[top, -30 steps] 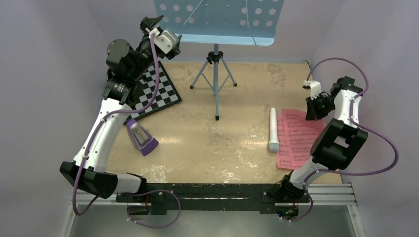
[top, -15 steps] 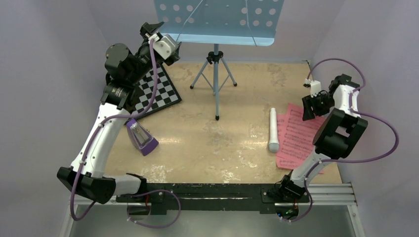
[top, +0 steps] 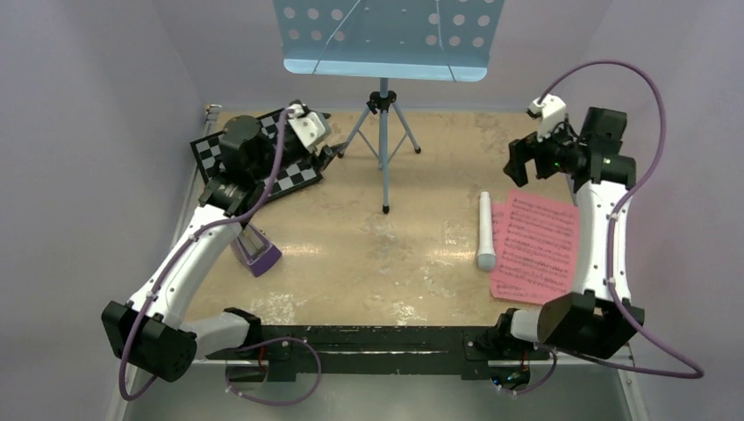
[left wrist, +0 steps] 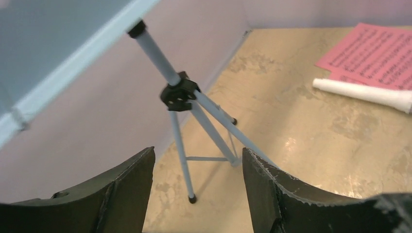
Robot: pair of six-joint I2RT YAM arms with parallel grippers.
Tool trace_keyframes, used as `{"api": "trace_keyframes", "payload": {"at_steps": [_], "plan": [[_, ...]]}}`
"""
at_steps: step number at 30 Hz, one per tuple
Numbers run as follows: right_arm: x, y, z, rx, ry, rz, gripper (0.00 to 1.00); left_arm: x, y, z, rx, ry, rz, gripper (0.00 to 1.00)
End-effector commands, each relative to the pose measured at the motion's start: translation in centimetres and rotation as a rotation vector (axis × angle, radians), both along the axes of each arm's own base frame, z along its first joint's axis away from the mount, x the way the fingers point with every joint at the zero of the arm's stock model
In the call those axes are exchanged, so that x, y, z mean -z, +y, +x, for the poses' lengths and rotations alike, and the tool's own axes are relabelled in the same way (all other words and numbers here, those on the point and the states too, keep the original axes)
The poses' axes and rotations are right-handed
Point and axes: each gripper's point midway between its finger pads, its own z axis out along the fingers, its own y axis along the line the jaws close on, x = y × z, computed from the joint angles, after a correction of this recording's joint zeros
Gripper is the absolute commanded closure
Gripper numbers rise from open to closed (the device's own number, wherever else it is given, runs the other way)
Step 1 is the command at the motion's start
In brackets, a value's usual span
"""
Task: Pack up the instrument practice props
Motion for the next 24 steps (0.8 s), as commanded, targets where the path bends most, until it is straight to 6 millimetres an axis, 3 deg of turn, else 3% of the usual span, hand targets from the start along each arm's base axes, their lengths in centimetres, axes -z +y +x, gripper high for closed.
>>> {"api": "trace_keyframes", "payload": {"at_steps": [1, 4, 6, 8, 12, 17, 19, 22, 24], "plan": [[-6.0, 8.6, 0.1, -0.211, -0.224, 0.117, 0.01, 2.7, -2.5, 1.3, 0.026, -0.135, 0.076, 0.29], [-12.5, 11.2, 1.0, -0.209, -0.319, 0.243, 0.01, 4.1, -2.6, 3.9, -0.002, -0.217, 0.158, 0.30], [-15.7, 12.4, 2.1, -0.203, -0.313, 0.365, 0.01, 4.4, -2.9, 5.3, -0.008, -0.249, 0.166, 0.30], [-16.4, 13.8, 3.2, -0.253, -0.290, 0.414, 0.02, 5.6, -3.6, 6.6, 0.012, -0.217, 0.162, 0.33], [-11.8, 15.8, 4.4, -0.340, -0.268, 0.408, 0.04, 7.7, -5.6, 7.3, 0.081, -0.044, 0.084, 0.38], [-3.4, 16.0, 7.6, -0.243, -0.214, 0.473, 0.09, 11.0, -9.0, 6.0, 0.174, 0.148, -0.020, 0.47], [-0.6, 15.8, 8.8, -0.166, -0.147, 0.521, 0.11, 11.9, -9.9, 6.6, 0.132, 0.253, -0.061, 0.47], [1.8, 18.1, 10.4, -0.177, -0.093, 0.583, 0.12, 12.4, -11.3, 8.2, 0.076, 0.331, -0.146, 0.39], [2.3, 19.6, 12.4, -0.207, -0.089, 0.618, 0.12, 13.1, -12.2, 9.6, 0.037, 0.322, -0.165, 0.36]]}}
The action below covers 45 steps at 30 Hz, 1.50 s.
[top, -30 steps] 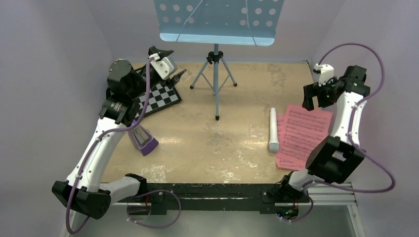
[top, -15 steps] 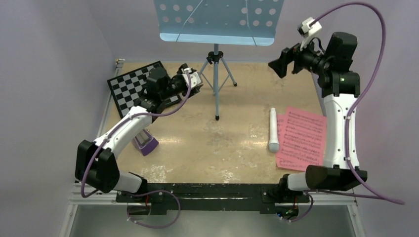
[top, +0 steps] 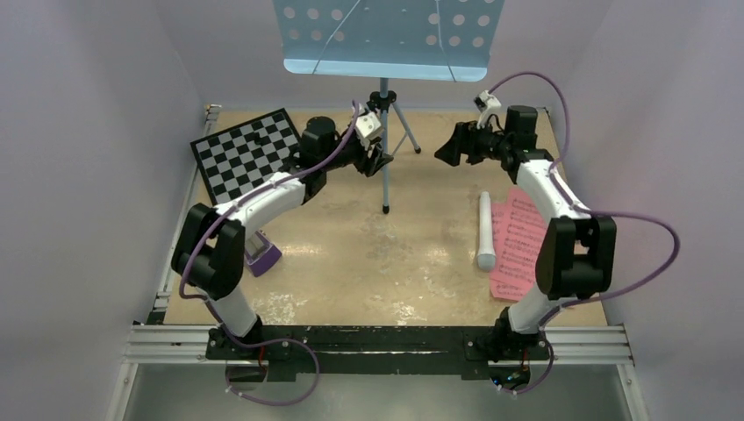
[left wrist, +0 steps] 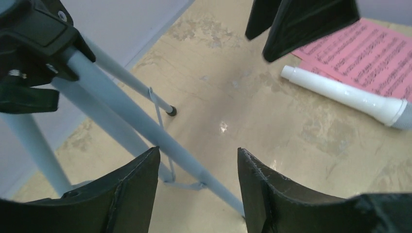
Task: Pack up the instrument practice props
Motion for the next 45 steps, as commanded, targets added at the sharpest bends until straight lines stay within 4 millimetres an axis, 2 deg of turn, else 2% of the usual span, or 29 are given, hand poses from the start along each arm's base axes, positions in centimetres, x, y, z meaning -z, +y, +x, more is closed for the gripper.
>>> {"api": "trace_keyframes", "payload": {"at_steps": [1, 2, 3, 6, 9, 12, 15, 18, 21, 24, 26, 30, 32, 35, 38, 41, 45], "plan": [[-3.4, 3.7, 5.1, -0.038, -0.147, 0.119, 0.12, -2.1, -2.3, 3.0, -0.095, 0.016, -0.153, 0.35], [-2.1, 4.6, 6.6, -0.056, -0.125, 0.128, 0.12, -1.7, -2.6, 3.6, -0.100, 0.017, -0.159, 0.36], [-2.0, 5.3, 8.0, -0.067, -0.132, 0.128, 0.13, -1.5, -2.7, 4.2, -0.107, 0.015, -0.160, 0.37], [-3.2, 7.6, 11.6, -0.112, -0.187, 0.129, 0.14, -0.6, -3.0, 5.3, -0.141, 0.052, -0.180, 0.41], [-3.1, 9.4, 13.9, -0.149, -0.230, 0.108, 0.14, -0.3, -3.2, 5.4, -0.135, 0.059, -0.182, 0.47], [-1.9, 11.1, 15.4, -0.175, -0.226, 0.098, 0.15, -0.2, -3.4, 5.3, -0.121, 0.073, -0.187, 0.59], [-2.0, 12.3, 15.4, -0.205, -0.227, 0.104, 0.19, 0.1, -3.6, 5.3, -0.105, 0.103, -0.195, 0.73], [-2.1, 13.7, 14.2, -0.270, -0.228, 0.097, 0.25, 0.3, -4.0, 5.1, -0.079, 0.120, -0.201, 0.84], [-1.9, 14.6, 12.9, -0.317, -0.246, 0.078, 0.27, 0.5, -4.0, 5.3, -0.075, 0.124, -0.202, 0.88], [-2.2, 15.3, 13.1, -0.327, -0.292, 0.056, 0.29, 0.7, -3.9, 5.5, -0.064, 0.126, -0.198, 0.93], [-2.1, 16.1, 13.5, -0.329, -0.321, 0.024, 0.41, 0.6, -3.7, 5.6, -0.057, 0.125, -0.197, 0.99], [-2.2, 16.6, 13.9, -0.318, -0.339, 0.012, 0.81, 0.1, -3.3, 5.4, -0.039, 0.139, -0.195, 1.00], [-2.1, 16.5, 13.4, -0.320, -0.328, 0.010, 0.89, -0.2, -3.1, 4.9, -0.022, 0.154, -0.204, 1.00], [-1.6, 16.2, 11.9, -0.343, -0.319, -0.005, 1.00, -0.9, -2.6, 3.7, 0.013, 0.191, -0.229, 1.00], [-2.6, 15.9, 9.9, -0.351, -0.358, -0.031, 1.00, -1.3, -2.3, 1.7, 0.061, 0.225, -0.240, 1.00], [-2.6, 15.1, 8.7, -0.314, -0.397, -0.080, 1.00, -0.3, -2.1, -0.8, 0.103, 0.272, -0.232, 1.00], [-1.6, 13.6, 8.2, -0.229, -0.426, -0.167, 1.00, 1.2, -1.7, -4.5, 0.166, 0.292, -0.201, 1.00]]}}
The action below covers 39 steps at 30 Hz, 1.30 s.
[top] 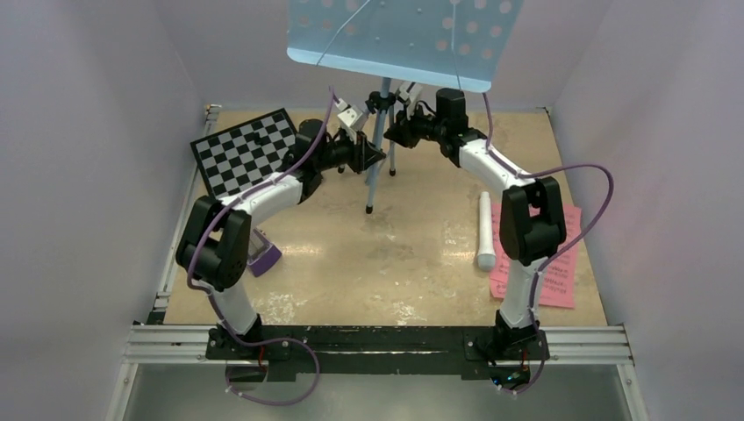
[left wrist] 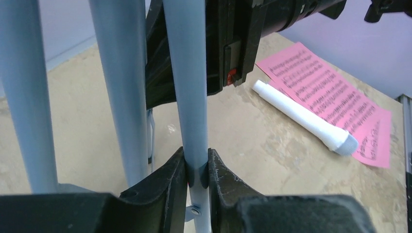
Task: Pack up the instrument practice props
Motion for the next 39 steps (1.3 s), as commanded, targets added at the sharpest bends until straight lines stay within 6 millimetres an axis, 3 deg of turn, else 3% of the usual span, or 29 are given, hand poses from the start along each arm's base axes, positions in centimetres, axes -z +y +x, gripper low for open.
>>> {"api": "trace_keyframes", "payload": {"at_steps": [1, 10, 15, 18, 22, 30, 35, 39], "plan": [[-2.3, -1.7, -0.5, 0.130, -0.050, -0.006, 1.00, -0.8, -0.9, -6.7, 0.194, 0.000, -0.019, 1.00], [-0.9, -4.7, -3.1, 0.168, -0.121, -0.167, 1.00, 0.9, 0.7, -13.2, 0.272, 0.137, -0.045, 1.00], [-0.4, -6.1, -5.6, 0.152, -0.150, -0.238, 1.00, 1.8, 1.3, -16.1, 0.309, 0.177, -0.049, 1.00], [0.7, -7.0, -7.9, 0.135, -0.053, -0.289, 1.00, 2.4, 1.5, -17.8, 0.332, 0.201, -0.039, 1.00], [2.7, -8.5, -9.9, 0.126, -0.046, -0.368, 1.00, 3.7, 2.2, -19.8, 0.348, 0.234, -0.020, 1.00], [5.1, -8.7, -11.1, 0.042, 0.036, -0.454, 1.00, 4.9, 1.2, -19.6, 0.353, 0.289, -0.035, 1.00], [3.9, -8.6, -10.1, 0.026, -0.007, -0.478, 1.00, 4.2, 0.6, -18.5, 0.308, 0.324, -0.113, 1.00], [3.6, -8.8, -10.1, 0.016, 0.044, -0.504, 1.00, 4.2, 0.3, -18.9, 0.313, 0.376, -0.145, 1.00]]}}
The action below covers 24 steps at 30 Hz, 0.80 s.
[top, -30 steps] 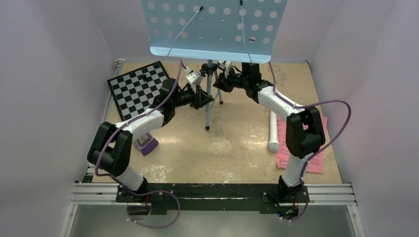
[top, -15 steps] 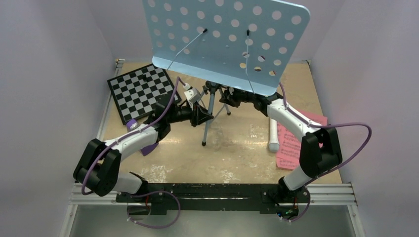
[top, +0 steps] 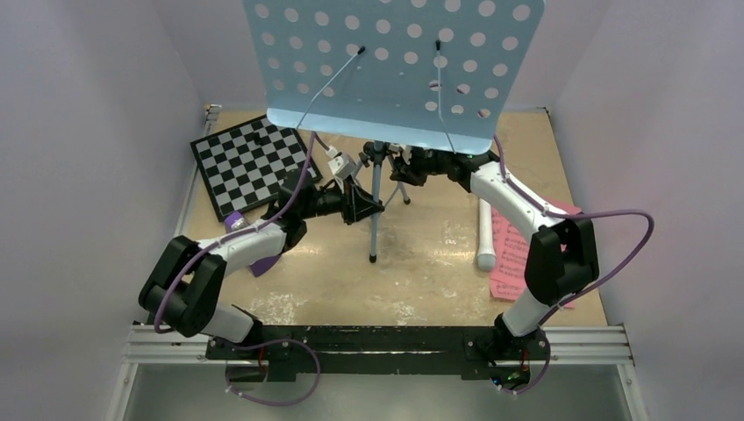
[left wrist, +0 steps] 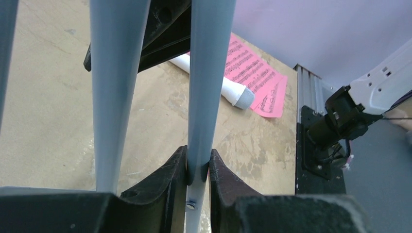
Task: Pack up the instrument practice props
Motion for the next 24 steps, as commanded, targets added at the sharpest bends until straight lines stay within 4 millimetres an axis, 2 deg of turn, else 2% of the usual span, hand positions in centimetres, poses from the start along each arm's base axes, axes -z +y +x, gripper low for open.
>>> {"api": "trace_keyframes", "payload": {"at_steps": [1, 7, 12, 14, 15, 17, 20, 24], "plan": [[2.1, -7.2, 3.1, 0.269, 0.076, -0.192, 1.00, 2.1, -0.4, -4.0, 0.114, 0.242, -0.023, 1.00], [1.8, -8.2, 2.5, 0.272, 0.057, -0.245, 1.00, 1.8, 0.2, -5.6, 0.143, 0.238, -0.020, 1.00], [3.9, -8.7, 2.1, 0.267, 0.082, -0.282, 1.00, 3.2, 0.5, -5.3, 0.110, 0.209, 0.017, 1.00], [4.7, -9.0, 2.0, 0.274, 0.091, -0.298, 1.00, 3.5, 0.7, -5.0, 0.090, 0.187, 0.038, 0.85], [4.9, -9.1, 2.0, 0.275, 0.088, -0.305, 1.00, 3.6, 0.8, -4.9, 0.075, 0.175, 0.049, 0.73], [5.4, -9.4, 1.8, 0.271, 0.077, -0.318, 1.00, 3.4, 1.4, -4.5, 0.035, 0.118, 0.072, 0.61], [5.9, -9.7, 1.3, 0.253, 0.059, -0.331, 1.00, 2.6, 2.8, -4.2, -0.041, 0.018, 0.118, 0.53], [6.2, -9.9, 1.0, 0.236, 0.042, -0.343, 0.94, 0.9, 4.5, -4.7, -0.067, -0.136, 0.192, 0.47]]}}
